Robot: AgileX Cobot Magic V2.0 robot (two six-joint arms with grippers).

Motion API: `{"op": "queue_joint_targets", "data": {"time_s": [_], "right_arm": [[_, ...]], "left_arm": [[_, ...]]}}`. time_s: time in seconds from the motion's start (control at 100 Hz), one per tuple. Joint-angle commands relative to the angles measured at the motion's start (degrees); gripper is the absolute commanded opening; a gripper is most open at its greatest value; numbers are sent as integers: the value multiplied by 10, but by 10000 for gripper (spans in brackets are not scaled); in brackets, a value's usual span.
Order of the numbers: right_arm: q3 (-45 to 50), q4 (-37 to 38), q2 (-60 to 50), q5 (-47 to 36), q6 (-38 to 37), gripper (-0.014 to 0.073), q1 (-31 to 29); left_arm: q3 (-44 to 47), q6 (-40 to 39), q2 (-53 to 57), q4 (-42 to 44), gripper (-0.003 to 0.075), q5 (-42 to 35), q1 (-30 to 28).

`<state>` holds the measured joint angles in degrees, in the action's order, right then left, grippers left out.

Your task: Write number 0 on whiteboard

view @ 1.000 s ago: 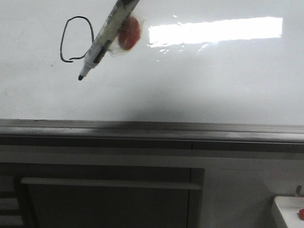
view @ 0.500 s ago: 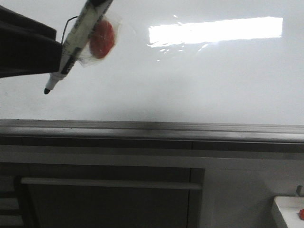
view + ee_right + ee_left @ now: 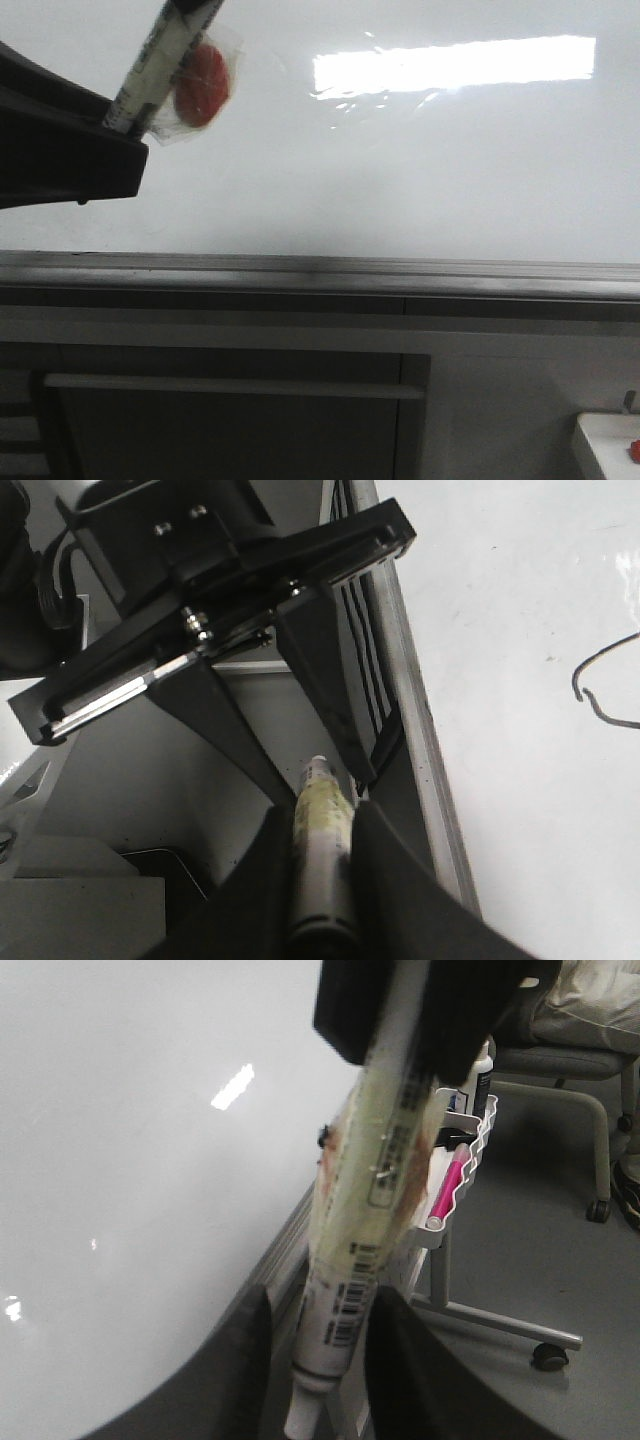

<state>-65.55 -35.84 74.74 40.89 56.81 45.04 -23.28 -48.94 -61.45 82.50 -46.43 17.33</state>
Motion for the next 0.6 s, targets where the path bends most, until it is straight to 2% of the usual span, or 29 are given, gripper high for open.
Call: {"op": "queue_joint_targets", "data": {"time_s": [0.0, 0.07, 0.32, 0.39, 0.43, 0.45, 0.46, 0.53, 0.59], "right_arm": [[-16, -12, -19, -19, 0, -51, 1], [-16, -14, -19, -19, 0, -51, 1], [-16, -18, -19, -31, 0, -50, 1], [-16, -18, -19, -35, 1, -15, 1], [-16, -18, -19, -35, 2, 51, 1], [-16, -12, -19, -38, 4, 118, 1], [-16, -12, -19, -38, 4, 118, 1], [-16, -9, -19, -52, 4, 358, -5], [-16, -9, -19, -69, 3, 528, -12]], "left_arm": [[-18, -5, 4, -1, 74, -28, 1], [-18, -5, 4, 3, -22, -36, 1], [-18, -8, 4, 4, -20, -46, 1], [-18, -8, 4, 4, -20, -49, 1], [-18, -8, 4, 4, -20, -49, 1], [-18, -8, 4, 3, -20, -47, 1], [-18, -8, 4, 2, -20, -44, 1], [-18, -24, 4, -39, -20, -7, -1], [-18, -37, 4, -111, -20, 37, -1]]}}
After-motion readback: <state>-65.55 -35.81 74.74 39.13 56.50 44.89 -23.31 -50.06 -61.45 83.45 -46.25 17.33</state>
